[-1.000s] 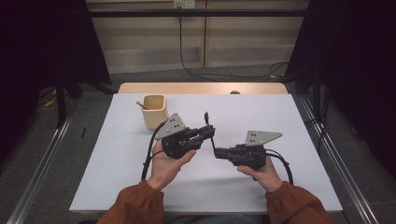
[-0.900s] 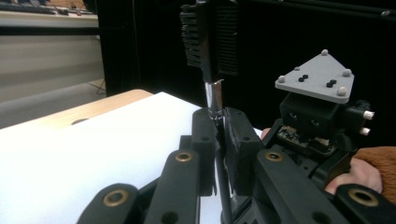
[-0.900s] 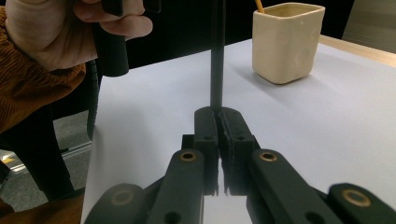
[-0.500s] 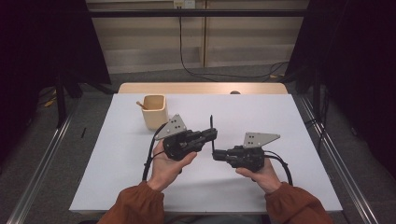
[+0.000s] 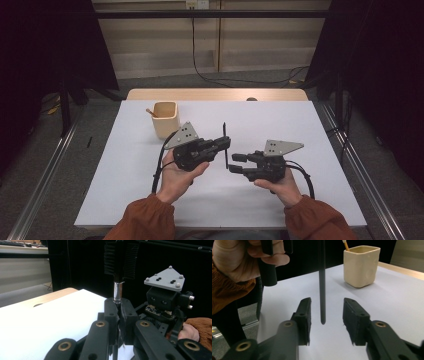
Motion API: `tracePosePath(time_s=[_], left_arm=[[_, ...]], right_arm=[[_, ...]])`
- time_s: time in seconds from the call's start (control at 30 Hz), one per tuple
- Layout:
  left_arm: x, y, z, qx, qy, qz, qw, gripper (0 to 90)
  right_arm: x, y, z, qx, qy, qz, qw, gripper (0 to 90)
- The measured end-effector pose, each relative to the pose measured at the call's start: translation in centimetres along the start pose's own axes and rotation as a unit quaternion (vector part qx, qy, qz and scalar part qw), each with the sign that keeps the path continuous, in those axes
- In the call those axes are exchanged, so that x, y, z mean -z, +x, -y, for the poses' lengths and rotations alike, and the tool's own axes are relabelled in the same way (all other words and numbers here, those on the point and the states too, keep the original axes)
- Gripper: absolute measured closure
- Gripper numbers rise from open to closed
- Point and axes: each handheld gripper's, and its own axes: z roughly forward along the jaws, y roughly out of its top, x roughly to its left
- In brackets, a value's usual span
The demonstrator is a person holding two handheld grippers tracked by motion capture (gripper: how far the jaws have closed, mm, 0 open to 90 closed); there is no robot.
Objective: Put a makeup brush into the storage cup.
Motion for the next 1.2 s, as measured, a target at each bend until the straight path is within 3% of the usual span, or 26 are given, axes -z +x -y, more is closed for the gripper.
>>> tracePosePath(time_s=[0.13,0.33,0.5,0.6,0.83,1.2], left_arm=[[0.1,0.2,0.1,0.001,0.004,-0.001,1.0000,85.8],[0.4,0.5,0.1,0.002,0.005,-0.005,1.0000,85.8],[0.6,0.8,0.0,0.003,0.009,-0.006,0.9999,85.8],[0.9,1.1,-0.1,0.005,0.007,-0.011,0.9999,85.8],[1.9,1.6,-0.5,0.005,0.003,-0.020,0.9998,85.8],[3.3,2.4,-0.6,0.003,0.003,-0.041,0.9992,85.8]], right_arm=[[0.1,0.0,-0.1,0.002,-0.004,0.003,1.0000,44.6],[0.3,0.0,-0.2,-0.002,-0.008,0.014,0.9999,22.7],[0.3,-0.2,-0.2,-0.005,-0.002,0.035,0.9994,14.1],[0.5,-0.3,-0.3,-0.003,-0.006,0.034,0.9994,8.2],[1.2,-0.6,-0.5,-0.008,-0.011,0.045,0.9989,6.0],[2.7,-1.0,-0.5,-0.012,0.003,0.075,0.9971,7.2]])
